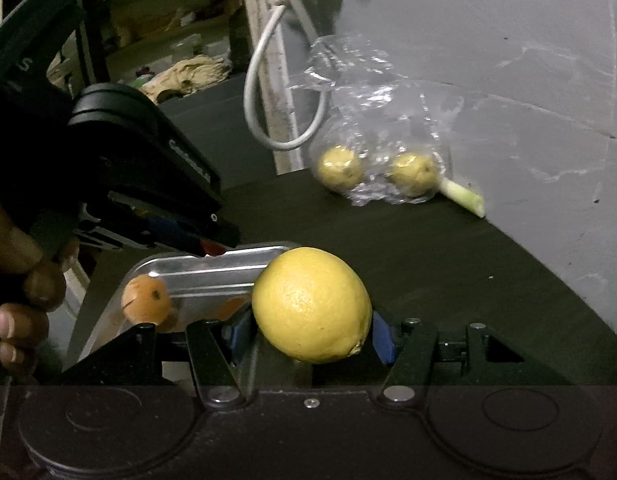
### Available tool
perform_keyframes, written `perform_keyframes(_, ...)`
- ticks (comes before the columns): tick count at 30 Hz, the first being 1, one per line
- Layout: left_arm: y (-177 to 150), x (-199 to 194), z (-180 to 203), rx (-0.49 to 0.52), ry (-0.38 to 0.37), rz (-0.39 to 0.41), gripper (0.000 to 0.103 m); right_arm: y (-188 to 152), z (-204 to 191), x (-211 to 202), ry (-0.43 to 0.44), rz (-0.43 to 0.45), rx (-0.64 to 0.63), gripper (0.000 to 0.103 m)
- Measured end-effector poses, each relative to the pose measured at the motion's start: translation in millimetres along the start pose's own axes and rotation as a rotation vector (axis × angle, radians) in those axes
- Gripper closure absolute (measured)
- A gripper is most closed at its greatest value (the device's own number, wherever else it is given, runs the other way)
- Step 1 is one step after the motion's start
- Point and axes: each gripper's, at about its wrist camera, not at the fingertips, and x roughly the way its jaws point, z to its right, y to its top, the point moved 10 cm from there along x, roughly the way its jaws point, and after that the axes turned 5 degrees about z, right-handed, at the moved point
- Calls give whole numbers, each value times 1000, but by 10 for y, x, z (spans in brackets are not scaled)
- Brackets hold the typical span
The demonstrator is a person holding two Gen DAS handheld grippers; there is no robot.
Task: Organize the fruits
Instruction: 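Lift the lemon with the right tool while the left tool grasps the small red fruit, then lower the lemon and red fruit into the tray and open both tools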
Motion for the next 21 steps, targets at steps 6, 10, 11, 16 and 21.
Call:
perform_keyframes(6, -122, -154, -213, -36, 19, -3, 81, -91, -202, -33, 31, -19, -19, 42)
perform_keyframes(10, -218, -270, -361, -54, 33, -6, 81, -156, -289, -44, 34, -37, -27, 42)
perform_keyframes(11, -245, -294, -395, -58, 36, -7, 81, -170, -306, -40, 34, -43, -30, 42)
perform_keyframes(16, -383, -343, -524, -84, 51, -25, 81, -197, -368, -16, 34, -57, -38, 42)
perform_keyframes(21, -487, -349, -607, -93, 60, -43, 81, -195, -418, 12, 32, -55, -50, 42)
